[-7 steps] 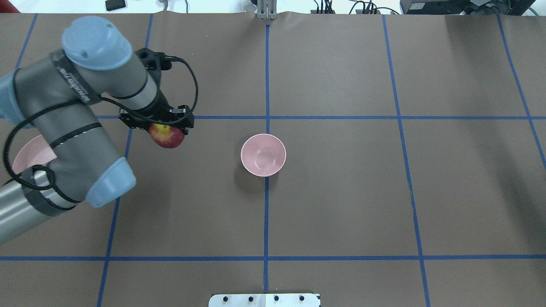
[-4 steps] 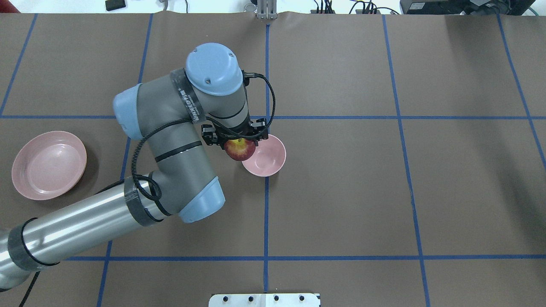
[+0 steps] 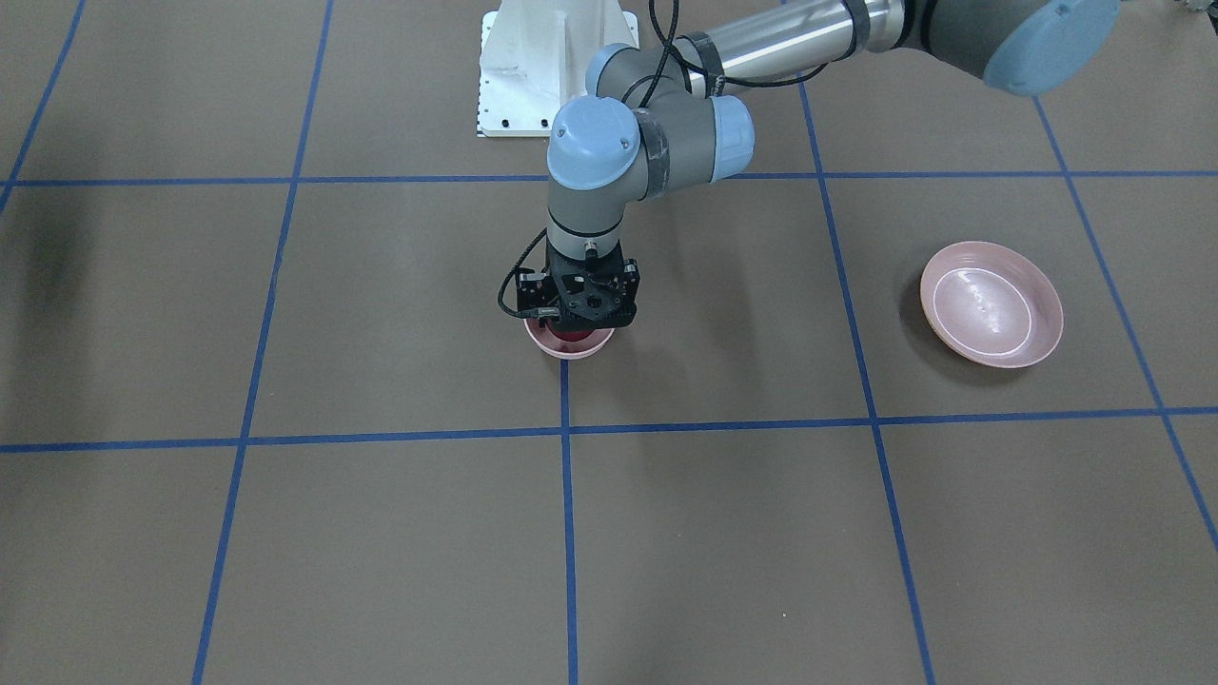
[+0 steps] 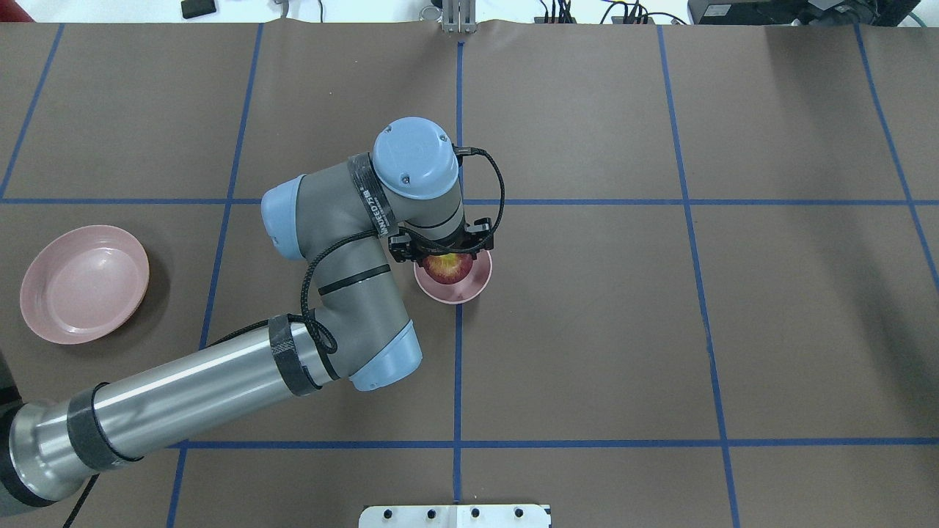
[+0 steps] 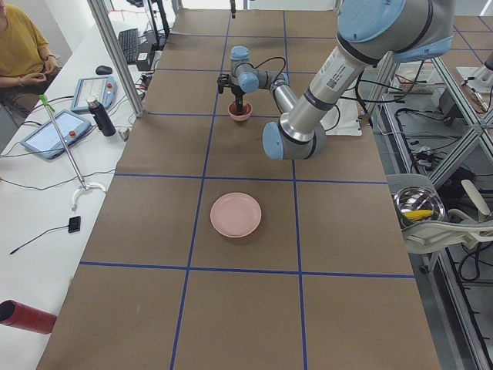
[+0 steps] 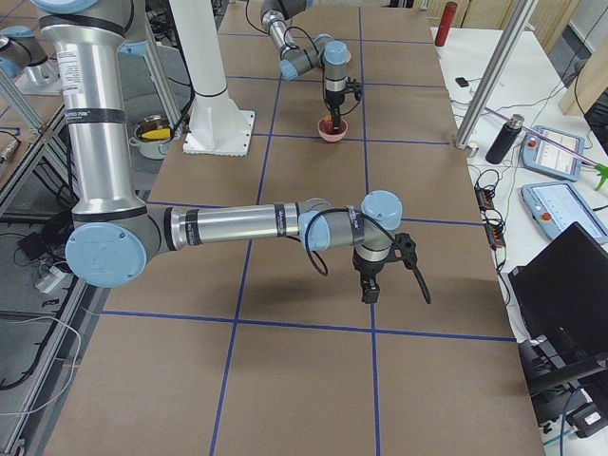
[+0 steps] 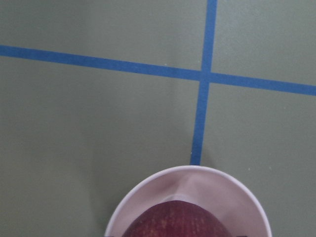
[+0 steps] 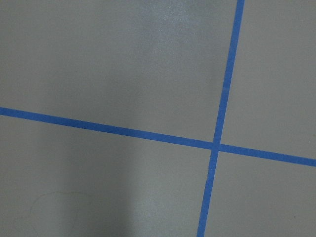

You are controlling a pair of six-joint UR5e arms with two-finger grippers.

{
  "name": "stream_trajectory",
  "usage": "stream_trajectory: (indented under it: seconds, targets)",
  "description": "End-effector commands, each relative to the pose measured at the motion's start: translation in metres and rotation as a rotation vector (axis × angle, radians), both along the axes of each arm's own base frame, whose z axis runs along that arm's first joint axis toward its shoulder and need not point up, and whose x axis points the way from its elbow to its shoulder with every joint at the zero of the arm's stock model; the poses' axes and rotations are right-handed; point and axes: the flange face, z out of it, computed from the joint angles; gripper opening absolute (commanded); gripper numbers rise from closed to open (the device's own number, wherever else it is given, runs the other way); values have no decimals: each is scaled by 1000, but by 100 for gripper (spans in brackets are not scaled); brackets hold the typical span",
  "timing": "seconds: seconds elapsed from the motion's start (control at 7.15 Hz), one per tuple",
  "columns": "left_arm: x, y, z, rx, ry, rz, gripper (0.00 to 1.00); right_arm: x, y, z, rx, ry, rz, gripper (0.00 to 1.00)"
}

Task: Move apple from plate to bowl
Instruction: 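Lower the apple into the pink bowl and open the left gripper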

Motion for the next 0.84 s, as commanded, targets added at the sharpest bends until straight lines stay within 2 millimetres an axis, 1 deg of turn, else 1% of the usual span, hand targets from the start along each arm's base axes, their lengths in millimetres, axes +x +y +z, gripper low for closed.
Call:
stream_trajectory:
  seconds: [0.0,0.28,0.42,0.7]
  targets:
    - [4,2,1,2,0,5,31,0,0,-1,1,0,-1,100]
    - [4,0,3,30,-17,-19,90,0,0,0,-1,0,-1,100]
    - [6,3,2,44,-20,-27,98,0,0,0,-1,0,-1,100]
    - [0,6,-7,53,-2,-25,98,0,0,0,-1,0,1,100]
